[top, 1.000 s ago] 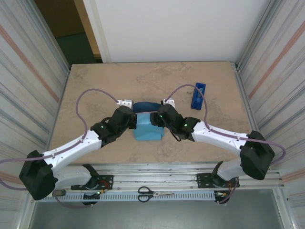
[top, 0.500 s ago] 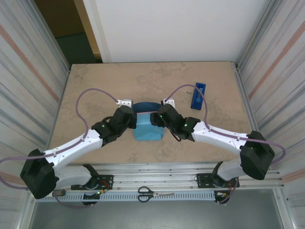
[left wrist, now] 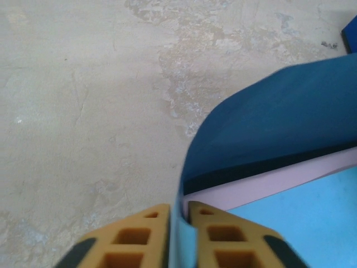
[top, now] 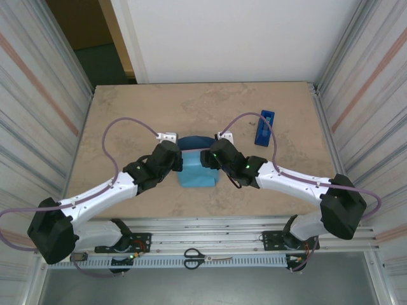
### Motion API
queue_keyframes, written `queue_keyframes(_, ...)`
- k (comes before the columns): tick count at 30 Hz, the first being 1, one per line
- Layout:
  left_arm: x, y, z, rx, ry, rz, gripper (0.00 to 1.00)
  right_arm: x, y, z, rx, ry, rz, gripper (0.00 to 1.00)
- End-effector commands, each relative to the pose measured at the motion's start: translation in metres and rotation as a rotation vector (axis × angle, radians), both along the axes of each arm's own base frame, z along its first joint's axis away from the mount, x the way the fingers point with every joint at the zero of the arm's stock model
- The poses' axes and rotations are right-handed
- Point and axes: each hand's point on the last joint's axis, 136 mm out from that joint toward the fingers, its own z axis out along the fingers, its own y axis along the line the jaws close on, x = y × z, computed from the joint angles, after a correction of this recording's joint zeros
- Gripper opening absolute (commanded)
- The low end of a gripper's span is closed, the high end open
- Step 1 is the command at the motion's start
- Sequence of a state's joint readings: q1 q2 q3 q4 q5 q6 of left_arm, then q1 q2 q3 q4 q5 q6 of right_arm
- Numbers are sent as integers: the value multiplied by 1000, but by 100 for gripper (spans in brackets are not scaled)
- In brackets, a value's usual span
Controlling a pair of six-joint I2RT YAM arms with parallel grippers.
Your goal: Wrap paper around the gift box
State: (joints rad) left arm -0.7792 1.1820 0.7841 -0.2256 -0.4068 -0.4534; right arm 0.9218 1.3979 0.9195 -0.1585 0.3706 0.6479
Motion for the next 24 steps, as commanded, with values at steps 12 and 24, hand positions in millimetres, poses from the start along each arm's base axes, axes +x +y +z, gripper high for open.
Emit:
queue_keyframes(12, 9, 4, 33, 19, -76, 17, 7, -18, -24, -35, -156, 94, 4, 75)
queue_keyframes(24, 11, 5, 48, 27, -101, 13, 0, -18, -24, -34, -154, 93, 5, 75)
